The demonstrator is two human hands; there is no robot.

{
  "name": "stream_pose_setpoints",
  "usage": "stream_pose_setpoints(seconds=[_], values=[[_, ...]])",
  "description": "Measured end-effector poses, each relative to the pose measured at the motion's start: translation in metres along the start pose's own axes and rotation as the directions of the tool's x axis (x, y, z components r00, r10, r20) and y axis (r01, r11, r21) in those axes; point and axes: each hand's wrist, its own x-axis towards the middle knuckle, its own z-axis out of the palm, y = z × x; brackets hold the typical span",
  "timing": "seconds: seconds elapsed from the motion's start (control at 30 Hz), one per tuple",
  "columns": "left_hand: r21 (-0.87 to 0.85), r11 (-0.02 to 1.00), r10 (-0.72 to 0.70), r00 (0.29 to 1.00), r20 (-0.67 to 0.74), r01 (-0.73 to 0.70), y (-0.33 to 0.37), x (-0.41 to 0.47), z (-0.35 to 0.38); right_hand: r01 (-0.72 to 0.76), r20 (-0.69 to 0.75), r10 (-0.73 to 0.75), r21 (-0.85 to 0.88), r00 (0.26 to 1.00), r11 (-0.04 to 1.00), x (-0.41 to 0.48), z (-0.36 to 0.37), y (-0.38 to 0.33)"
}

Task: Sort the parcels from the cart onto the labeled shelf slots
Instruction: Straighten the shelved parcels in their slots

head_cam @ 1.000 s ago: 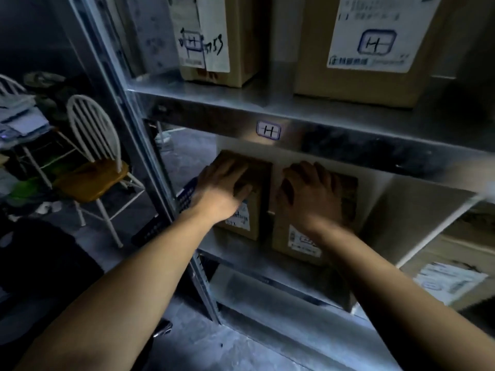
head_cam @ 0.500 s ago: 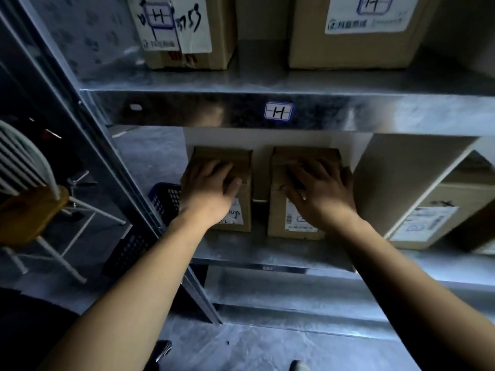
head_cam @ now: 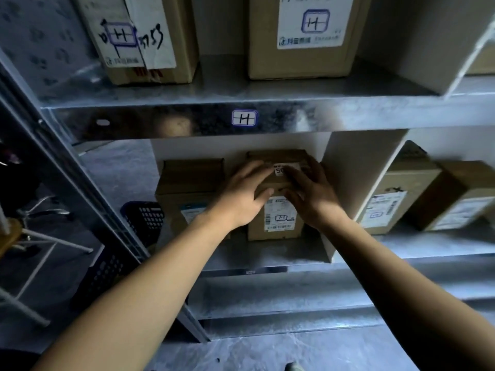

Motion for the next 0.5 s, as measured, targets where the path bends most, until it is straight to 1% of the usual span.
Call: stream_pose_setpoints(seconds=[0.07, 0.13, 0.23, 0.3, 0.5], values=[[-0.006, 0.998, -0.057, 0.998, 0.015, 0.057, 0.004, 0.006, 0.007, -0.047, 0.026, 0.045, 0.073, 0.999, 0.996, -0.001, -0.003, 0.001], [-0.015, 0.995, -0.098, 0.995, -0.002, 0.098, 0.005, 0.011, 0.013, -0.072, 0.03, 0.07, 0.108, 0.997, 0.992, -0.002, -0.005, 0.002], [-0.068, 0.993, -0.104, 0.993, -0.051, 0.1, 0.001, 0.013, 0.021, -0.077, 0.012, 0.076, 0.162, 0.997, 0.984, -0.003, -0.009, 0.003], [-0.125, 0.986, -0.118, 0.992, -0.05, 0.111, 0.0, 0.013, 0.023, -0.077, 0.005, 0.077, 0.169, 0.997, 0.983, -0.003, -0.011, 0.003], [-0.156, 0.986, -0.074, 0.996, -0.053, 0.065, -0.001, 0.011, 0.034, -0.079, -0.014, 0.083, 0.168, 0.996, 0.983, -0.008, -0.013, 0.008]])
